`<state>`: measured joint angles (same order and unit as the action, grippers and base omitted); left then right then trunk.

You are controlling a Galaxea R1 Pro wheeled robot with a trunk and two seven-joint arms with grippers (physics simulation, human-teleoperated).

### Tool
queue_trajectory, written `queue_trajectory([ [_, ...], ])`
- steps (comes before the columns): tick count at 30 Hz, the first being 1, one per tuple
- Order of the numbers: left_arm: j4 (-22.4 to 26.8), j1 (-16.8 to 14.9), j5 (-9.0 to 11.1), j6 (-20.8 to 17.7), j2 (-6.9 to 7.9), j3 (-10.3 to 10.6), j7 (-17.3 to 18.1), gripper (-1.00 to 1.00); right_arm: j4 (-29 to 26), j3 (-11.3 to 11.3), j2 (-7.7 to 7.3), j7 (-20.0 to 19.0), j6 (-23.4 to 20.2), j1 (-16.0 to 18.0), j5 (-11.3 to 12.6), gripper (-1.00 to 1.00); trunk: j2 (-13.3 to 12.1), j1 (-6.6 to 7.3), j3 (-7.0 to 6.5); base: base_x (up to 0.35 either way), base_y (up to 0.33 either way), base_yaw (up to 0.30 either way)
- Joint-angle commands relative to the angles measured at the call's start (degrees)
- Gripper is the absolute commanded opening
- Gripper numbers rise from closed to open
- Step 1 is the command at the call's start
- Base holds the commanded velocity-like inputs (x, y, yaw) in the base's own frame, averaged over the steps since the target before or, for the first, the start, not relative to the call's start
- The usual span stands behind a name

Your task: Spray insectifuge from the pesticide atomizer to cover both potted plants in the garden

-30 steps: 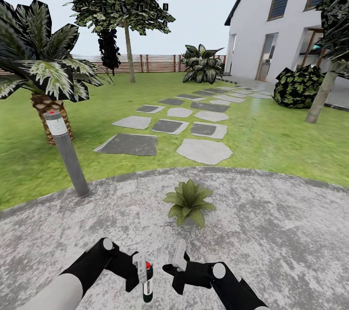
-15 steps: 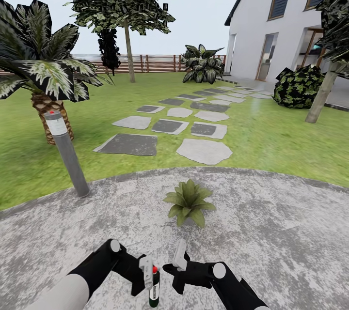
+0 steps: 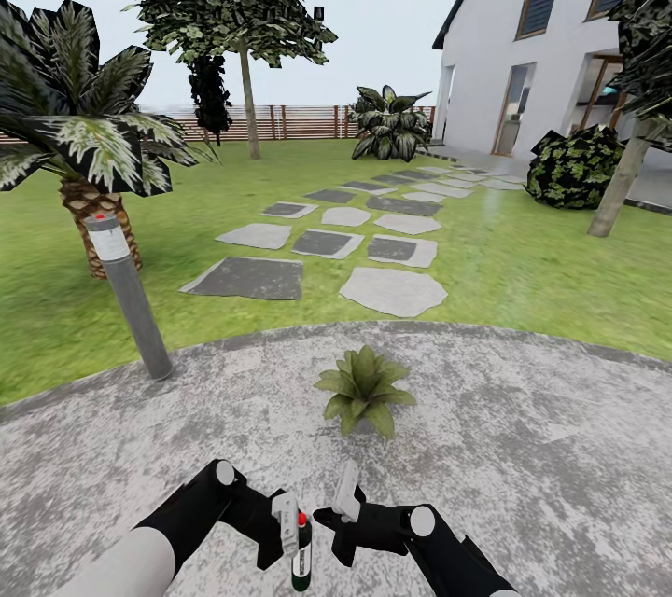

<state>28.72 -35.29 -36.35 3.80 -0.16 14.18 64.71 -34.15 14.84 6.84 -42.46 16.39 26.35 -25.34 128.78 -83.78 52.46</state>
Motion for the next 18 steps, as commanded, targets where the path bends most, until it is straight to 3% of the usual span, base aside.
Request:
queue_trajectory([
  [1, 0.08, -0.03, -0.39, 0.42, -0.01, -0.03, 0.07, -1.0, -0.04, -0.07, 0.01, 0.01, 0.36, 0.02, -0.58, -1.0, 0.02, 0.01, 0.05, 0.0, 0.0, 0.0],
  [18, 0.1, -0.04, -0.37, 0.42, -0.36, -0.03, 0.06, -1.0, -0.39, -0.09, 0.01, -0.01, 0.31, 0.02, -0.58, -1.0, 0.02, 0.01, 0.05, 0.0, 0.0, 0.0],
])
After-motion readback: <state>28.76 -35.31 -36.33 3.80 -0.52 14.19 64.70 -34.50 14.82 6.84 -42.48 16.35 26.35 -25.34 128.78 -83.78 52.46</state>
